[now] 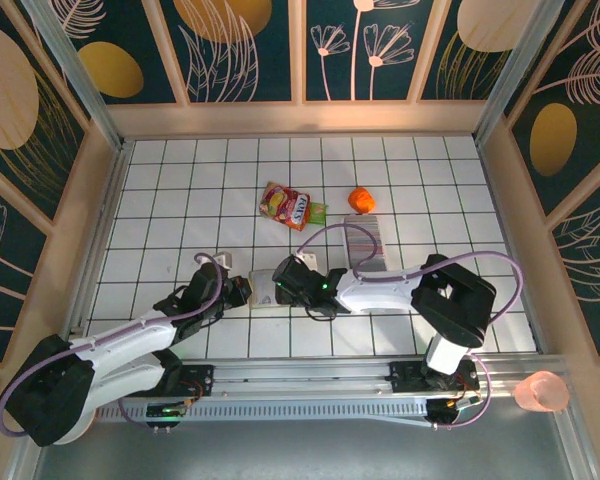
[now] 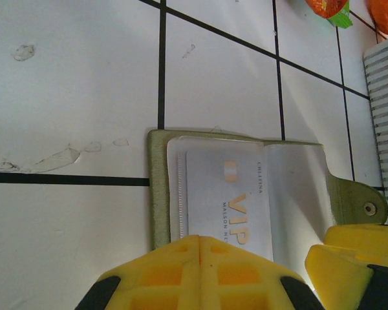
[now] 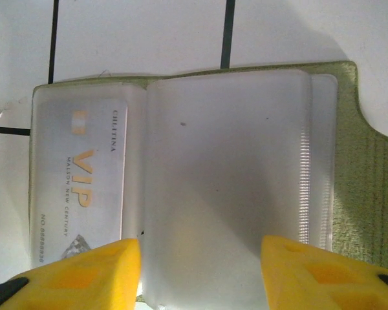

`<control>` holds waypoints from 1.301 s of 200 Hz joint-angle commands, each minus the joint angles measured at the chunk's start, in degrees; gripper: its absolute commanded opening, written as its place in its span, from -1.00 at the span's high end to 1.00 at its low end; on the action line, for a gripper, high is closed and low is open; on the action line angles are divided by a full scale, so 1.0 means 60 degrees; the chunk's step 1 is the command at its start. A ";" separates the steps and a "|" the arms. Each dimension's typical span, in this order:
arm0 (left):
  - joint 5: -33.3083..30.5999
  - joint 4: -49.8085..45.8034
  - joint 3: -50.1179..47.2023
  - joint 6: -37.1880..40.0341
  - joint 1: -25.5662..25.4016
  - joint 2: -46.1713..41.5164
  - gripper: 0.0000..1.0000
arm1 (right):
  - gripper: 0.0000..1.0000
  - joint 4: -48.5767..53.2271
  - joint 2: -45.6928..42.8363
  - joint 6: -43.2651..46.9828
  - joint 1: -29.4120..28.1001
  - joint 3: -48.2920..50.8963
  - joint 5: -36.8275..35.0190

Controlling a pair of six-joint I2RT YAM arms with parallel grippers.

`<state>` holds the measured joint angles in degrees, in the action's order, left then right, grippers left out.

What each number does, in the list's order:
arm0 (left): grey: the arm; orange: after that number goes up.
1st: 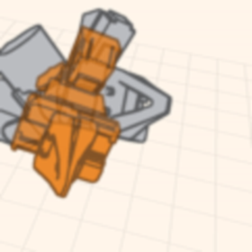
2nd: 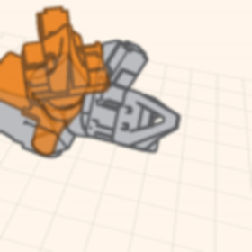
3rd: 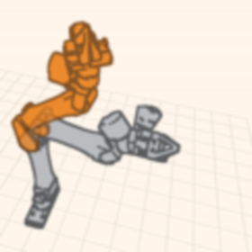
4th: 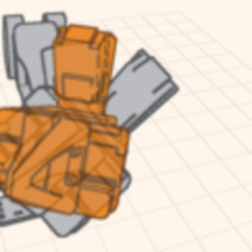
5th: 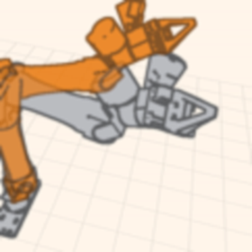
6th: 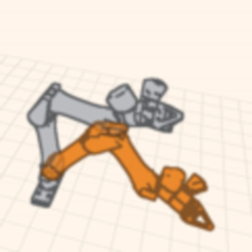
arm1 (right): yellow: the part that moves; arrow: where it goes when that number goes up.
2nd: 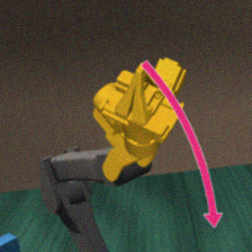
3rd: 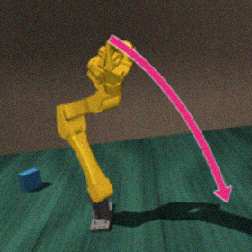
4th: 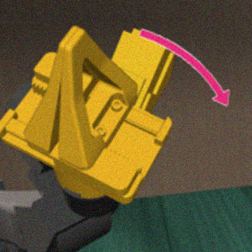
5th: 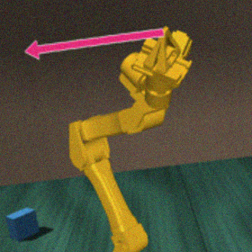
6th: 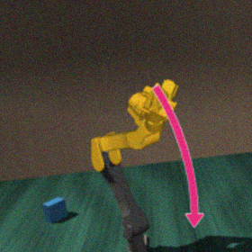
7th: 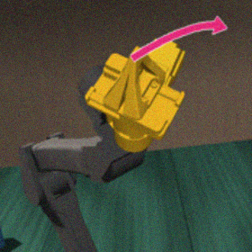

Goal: Put the credit cards into the card holder

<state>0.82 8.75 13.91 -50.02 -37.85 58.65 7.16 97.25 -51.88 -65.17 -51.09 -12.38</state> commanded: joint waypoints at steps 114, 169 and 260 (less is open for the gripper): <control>-0.1047 0.0039 -0.0239 -0.0388 -0.0030 -0.0265 1.00 | -0.09 -0.1071 0.0636 -0.0436 -0.0116 -0.0321 0.0582; -0.1361 -0.0237 -0.0253 -0.0555 -0.0022 -0.0508 1.00 | -0.09 -0.1669 0.0655 -0.0470 -0.0125 -0.0325 0.0814; -0.2335 -0.1384 -0.0367 -0.1021 -0.0030 -0.2246 1.00 | -0.08 -0.2532 0.1126 -0.0403 -0.0233 -0.0624 0.1407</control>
<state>-10.81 3.95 12.62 -54.37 -37.85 47.09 -5.43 102.56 -53.56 -65.60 -53.54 -5.32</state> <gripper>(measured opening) 0.043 0.540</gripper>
